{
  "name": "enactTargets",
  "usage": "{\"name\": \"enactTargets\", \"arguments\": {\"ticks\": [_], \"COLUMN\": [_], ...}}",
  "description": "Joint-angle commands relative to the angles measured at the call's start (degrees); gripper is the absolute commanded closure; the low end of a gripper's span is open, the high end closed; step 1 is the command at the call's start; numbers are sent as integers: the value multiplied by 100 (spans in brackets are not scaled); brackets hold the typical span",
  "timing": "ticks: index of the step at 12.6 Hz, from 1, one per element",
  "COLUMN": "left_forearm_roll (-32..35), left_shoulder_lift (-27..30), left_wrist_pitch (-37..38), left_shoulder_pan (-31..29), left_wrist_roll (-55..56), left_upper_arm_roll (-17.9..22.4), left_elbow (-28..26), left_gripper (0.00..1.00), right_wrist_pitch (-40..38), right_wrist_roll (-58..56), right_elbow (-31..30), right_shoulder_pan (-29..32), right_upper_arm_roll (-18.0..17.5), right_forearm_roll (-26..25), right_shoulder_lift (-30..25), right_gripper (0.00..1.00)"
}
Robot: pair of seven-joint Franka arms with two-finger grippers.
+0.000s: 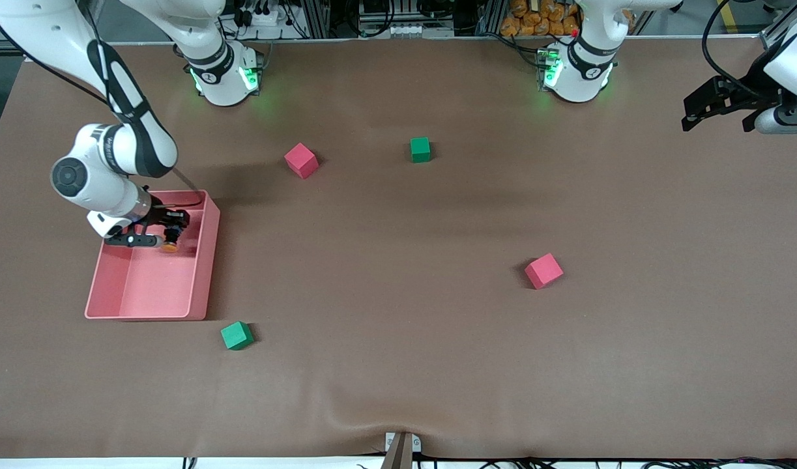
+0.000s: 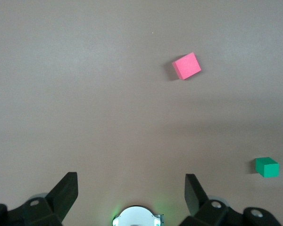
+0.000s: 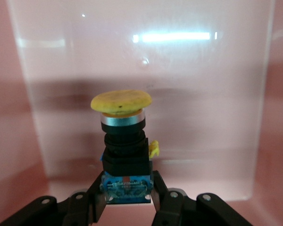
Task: Place and upright button with both arms
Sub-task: 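Grasp the yellow-capped button with the right gripper and lift it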
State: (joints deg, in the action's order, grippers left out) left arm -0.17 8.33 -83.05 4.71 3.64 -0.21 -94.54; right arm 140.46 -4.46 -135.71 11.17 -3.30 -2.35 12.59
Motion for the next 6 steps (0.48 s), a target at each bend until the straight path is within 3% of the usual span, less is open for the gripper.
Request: {"name": "enactTargets", "arguments": {"ticks": [1,4,6], "left_forearm_roll": [26,26,26], "left_shoulder_lift": [38,37,29], "left_wrist_pitch": [43,34,34], "left_shoulder_pan": [-31,-31,-31], "left_wrist_roll": [-109,-109,-109], "left_upper_arm_roll": [-5,-5,-14], "left_elbow": [49,49,49], "left_gripper": [0,0,0], "right_wrist_pitch": [-1348,-2652,-2752], "right_wrist_roll": [-81,24,42], "right_elbow": [761,2001,2364], "right_shoulder_pan": [-210,-685,-1167], "right_upper_arm_roll": [-83,-83,-74], "right_forearm_roll": [24,94,94], "right_shoulder_lift": [-450,-406,-371], "right_gripper": [100,100,100]}}
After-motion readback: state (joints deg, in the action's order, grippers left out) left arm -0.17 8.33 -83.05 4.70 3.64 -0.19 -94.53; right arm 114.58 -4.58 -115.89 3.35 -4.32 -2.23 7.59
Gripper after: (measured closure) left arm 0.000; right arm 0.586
